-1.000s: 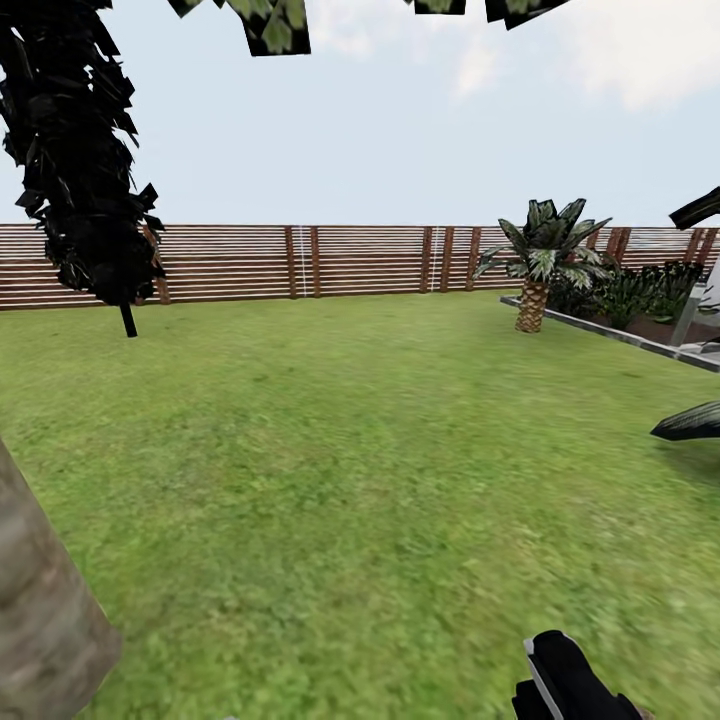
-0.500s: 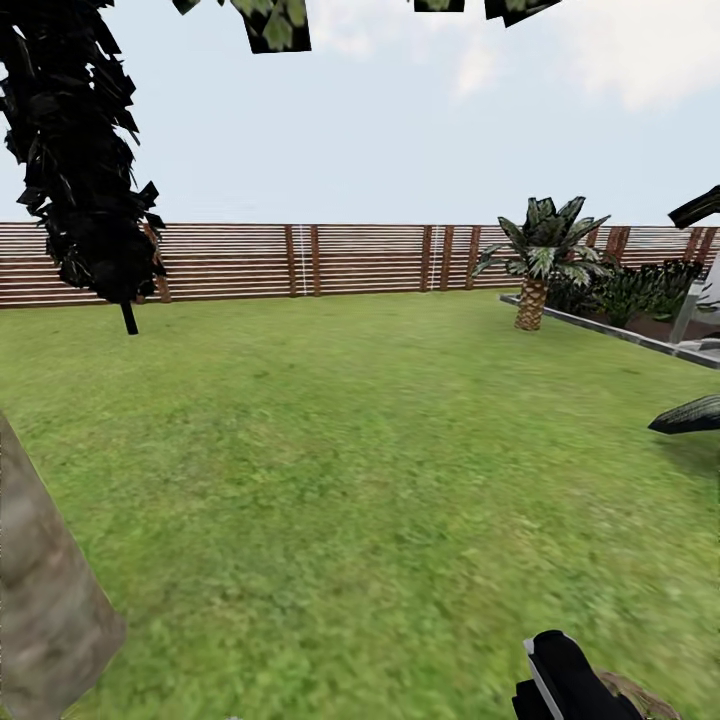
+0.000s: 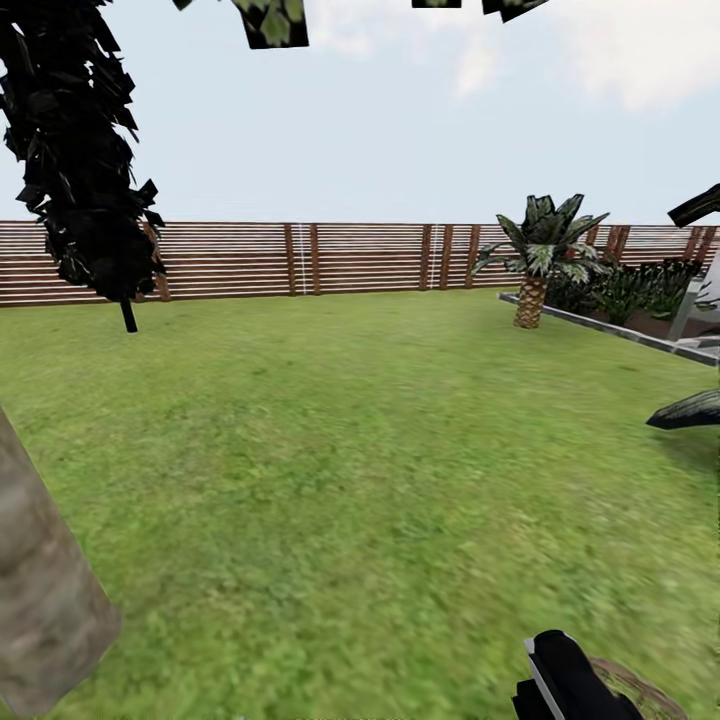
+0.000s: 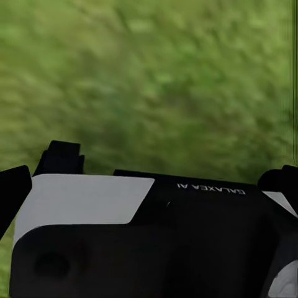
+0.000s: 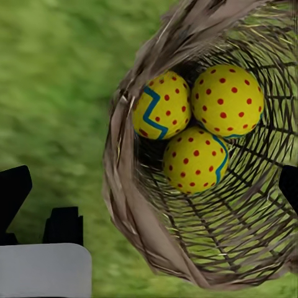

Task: Take the three Easter eggs out of the wicker basket on the lawn in the garden, then place them on the lawn next to a single tree (choose any tree) so that all three eggs are next to the same tree and none are left in the basket.

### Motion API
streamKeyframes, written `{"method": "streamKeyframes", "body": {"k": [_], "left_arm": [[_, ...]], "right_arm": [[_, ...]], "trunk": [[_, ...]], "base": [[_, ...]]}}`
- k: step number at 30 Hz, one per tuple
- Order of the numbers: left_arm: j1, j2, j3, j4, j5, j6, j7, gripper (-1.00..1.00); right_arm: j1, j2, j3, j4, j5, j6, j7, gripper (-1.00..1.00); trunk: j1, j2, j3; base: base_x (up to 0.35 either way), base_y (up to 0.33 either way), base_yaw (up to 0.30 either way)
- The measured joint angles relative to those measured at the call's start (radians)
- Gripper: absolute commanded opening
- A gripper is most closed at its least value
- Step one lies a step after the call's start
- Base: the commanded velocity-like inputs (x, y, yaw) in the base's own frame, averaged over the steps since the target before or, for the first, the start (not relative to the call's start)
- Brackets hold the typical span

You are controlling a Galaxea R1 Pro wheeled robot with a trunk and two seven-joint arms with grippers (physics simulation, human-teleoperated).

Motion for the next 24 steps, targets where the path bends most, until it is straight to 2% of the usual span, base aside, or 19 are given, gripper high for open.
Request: {"method": "streamKeyframes", "body": {"k": [4, 24], "left_arm": [[0.000, -0.002, 0.002, 0.000, -0.001, 0.000, 0.000, 1.00], [0.000, -0.004, 0.000, 0.000, -0.003, 0.000, 0.000, 1.00]], "right_arm": [[0.000, 0.000, 0.001, 0.000, 0.000, 0.000, 0.000, 1.00], [0.000, 0.002, 0.000, 0.002, -0.001, -0.001, 0.000, 1.00]], "trunk": [[0.015, -0.028, -0.013], [0.092, -0.168, -0.075]], "base": [[-0.043, -0.136, 0.000], [-0.001, -0.002, 0.000]]}}
